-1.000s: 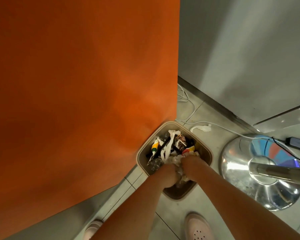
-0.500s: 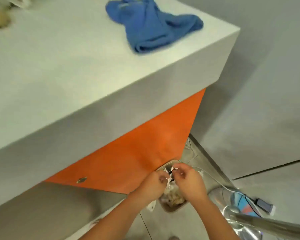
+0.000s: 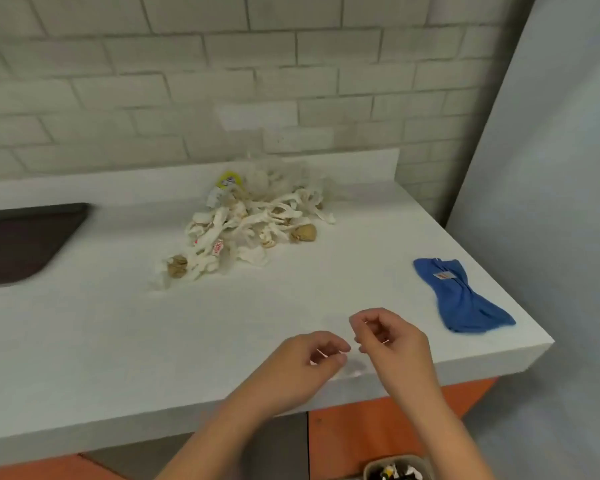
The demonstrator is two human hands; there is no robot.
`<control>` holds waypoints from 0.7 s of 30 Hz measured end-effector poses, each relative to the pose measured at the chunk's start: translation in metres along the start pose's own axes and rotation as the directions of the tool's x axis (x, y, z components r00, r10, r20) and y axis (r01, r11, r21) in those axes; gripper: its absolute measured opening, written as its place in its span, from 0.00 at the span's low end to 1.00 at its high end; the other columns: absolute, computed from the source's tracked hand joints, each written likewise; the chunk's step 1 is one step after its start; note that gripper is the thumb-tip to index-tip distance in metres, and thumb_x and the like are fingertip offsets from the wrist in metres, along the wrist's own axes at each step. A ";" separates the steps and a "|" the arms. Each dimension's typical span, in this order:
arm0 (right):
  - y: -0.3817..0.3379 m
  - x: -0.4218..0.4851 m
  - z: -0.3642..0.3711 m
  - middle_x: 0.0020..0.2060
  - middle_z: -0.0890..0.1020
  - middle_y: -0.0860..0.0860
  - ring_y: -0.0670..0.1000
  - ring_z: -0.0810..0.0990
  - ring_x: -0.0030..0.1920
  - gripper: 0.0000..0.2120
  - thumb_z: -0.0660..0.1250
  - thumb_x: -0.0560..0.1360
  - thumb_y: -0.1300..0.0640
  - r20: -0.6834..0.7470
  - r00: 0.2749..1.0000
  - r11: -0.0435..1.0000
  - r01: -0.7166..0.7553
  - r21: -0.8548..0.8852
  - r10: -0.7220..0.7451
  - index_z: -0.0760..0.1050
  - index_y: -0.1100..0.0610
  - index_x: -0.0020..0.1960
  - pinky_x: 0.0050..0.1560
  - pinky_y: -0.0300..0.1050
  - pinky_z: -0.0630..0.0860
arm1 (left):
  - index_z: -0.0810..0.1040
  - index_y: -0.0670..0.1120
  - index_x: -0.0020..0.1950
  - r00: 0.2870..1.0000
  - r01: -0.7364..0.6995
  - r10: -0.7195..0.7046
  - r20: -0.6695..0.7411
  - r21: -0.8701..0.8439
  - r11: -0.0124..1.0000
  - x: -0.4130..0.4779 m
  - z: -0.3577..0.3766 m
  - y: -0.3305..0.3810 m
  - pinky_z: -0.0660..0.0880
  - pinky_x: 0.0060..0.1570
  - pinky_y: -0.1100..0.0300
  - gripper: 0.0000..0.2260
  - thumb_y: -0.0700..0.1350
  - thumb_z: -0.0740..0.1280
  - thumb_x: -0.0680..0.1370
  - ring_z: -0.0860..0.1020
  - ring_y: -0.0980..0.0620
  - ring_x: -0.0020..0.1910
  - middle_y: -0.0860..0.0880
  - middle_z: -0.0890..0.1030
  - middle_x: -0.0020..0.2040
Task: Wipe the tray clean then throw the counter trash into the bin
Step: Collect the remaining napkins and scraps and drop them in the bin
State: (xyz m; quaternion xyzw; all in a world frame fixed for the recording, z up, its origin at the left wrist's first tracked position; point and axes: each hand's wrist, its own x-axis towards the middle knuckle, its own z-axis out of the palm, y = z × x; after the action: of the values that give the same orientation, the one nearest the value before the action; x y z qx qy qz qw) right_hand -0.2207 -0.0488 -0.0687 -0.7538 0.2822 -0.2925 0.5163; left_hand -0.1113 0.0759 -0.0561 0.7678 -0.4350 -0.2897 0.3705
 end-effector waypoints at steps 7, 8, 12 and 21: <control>-0.059 0.081 0.105 0.34 0.80 0.45 0.45 0.78 0.34 0.03 0.69 0.73 0.52 0.134 0.989 0.989 0.087 -0.124 -0.070 0.79 0.44 0.44 0.40 0.41 0.76 | 0.79 0.53 0.54 0.926 0.157 -0.130 -0.354 0.048 0.986 0.001 -0.140 -0.054 0.70 0.41 0.72 0.08 0.50 0.64 0.77 0.77 0.63 0.43 0.59 0.79 0.47; -0.061 0.093 0.121 0.35 0.79 0.46 0.44 0.77 0.33 0.04 0.69 0.73 0.52 0.145 0.987 0.983 0.096 -0.156 -0.074 0.78 0.43 0.46 0.39 0.39 0.74 | 0.79 0.52 0.54 0.912 0.188 -0.154 -0.381 0.054 0.981 0.003 -0.157 -0.068 0.70 0.41 0.73 0.08 0.50 0.65 0.77 0.77 0.63 0.43 0.58 0.80 0.47; -0.062 0.139 0.183 0.48 0.76 0.44 0.44 0.76 0.40 0.15 0.69 0.73 0.49 0.217 0.973 0.926 0.155 -0.343 -0.083 0.73 0.44 0.59 0.42 0.37 0.71 | 0.78 0.49 0.57 0.858 0.288 -0.211 -0.468 0.098 0.953 0.021 -0.213 -0.124 0.69 0.47 0.66 0.14 0.51 0.69 0.74 0.77 0.54 0.54 0.53 0.78 0.53; -0.065 0.215 0.242 0.64 0.66 0.53 0.54 0.75 0.58 0.28 0.66 0.74 0.58 0.253 0.965 0.686 0.135 -0.715 0.074 0.61 0.49 0.72 0.50 0.45 0.73 | 0.53 0.55 0.76 0.939 0.275 -0.135 -0.316 0.455 0.847 0.115 -0.227 -0.161 0.69 0.61 0.52 0.44 0.64 0.71 0.66 0.64 0.45 0.67 0.47 0.59 0.71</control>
State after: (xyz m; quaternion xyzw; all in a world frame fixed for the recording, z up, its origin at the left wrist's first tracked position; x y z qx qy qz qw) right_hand 0.1084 -0.0372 -0.0465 -0.9326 0.2915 -0.0634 0.2032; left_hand 0.1877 0.1021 -0.0761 0.9113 -0.3540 -0.0995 0.1854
